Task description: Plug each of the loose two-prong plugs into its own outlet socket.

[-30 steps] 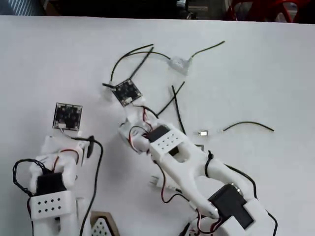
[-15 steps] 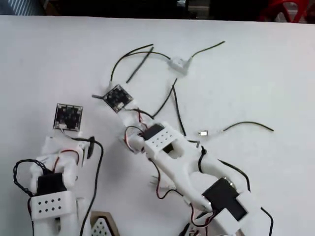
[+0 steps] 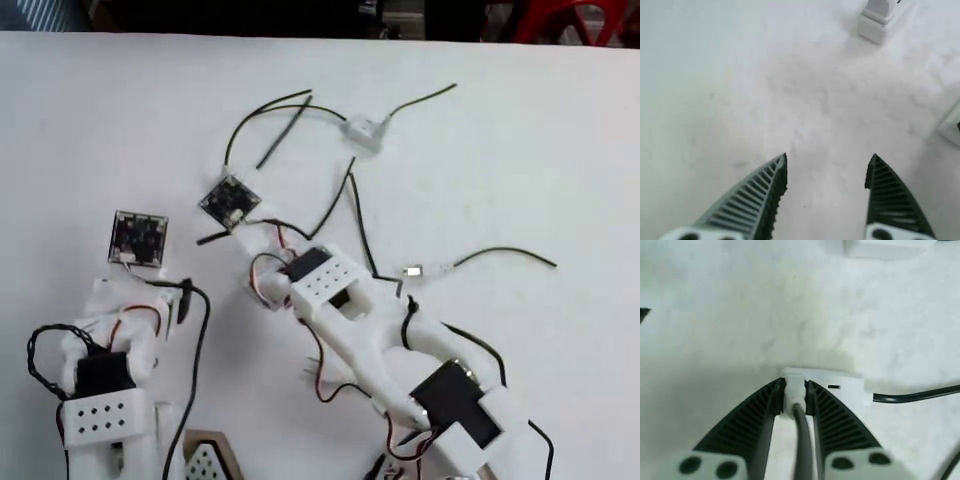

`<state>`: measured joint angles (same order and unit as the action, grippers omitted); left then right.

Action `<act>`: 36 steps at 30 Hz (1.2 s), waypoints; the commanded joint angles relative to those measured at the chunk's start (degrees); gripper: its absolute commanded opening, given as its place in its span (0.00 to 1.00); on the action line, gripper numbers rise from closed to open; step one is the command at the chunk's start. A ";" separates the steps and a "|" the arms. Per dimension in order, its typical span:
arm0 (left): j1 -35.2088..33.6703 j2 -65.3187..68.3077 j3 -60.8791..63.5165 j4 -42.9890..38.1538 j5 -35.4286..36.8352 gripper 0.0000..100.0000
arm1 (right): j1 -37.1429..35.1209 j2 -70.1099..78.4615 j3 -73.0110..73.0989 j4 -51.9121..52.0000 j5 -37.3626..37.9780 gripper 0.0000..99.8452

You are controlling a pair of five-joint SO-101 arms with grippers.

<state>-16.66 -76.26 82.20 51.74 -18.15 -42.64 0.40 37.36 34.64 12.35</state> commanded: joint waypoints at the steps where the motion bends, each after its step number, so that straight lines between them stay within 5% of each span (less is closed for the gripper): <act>1: -0.40 -0.75 -0.26 -1.32 0.44 0.26 | -0.22 1.63 -2.20 1.19 0.62 0.02; 11: -0.40 -0.75 -0.26 -1.23 0.53 0.26 | 9.36 1.80 -18.99 -2.68 0.62 0.03; 18: -0.31 -0.75 -0.26 -1.14 0.35 0.26 | 9.01 1.36 -19.96 -2.59 0.53 0.37; 36: -0.22 -0.75 -0.26 -1.14 0.35 0.26 | 10.07 -29.41 -20.92 43.03 0.35 0.17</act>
<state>-16.66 -76.26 82.20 51.74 -18.15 -34.11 -24.48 18.90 70.24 12.44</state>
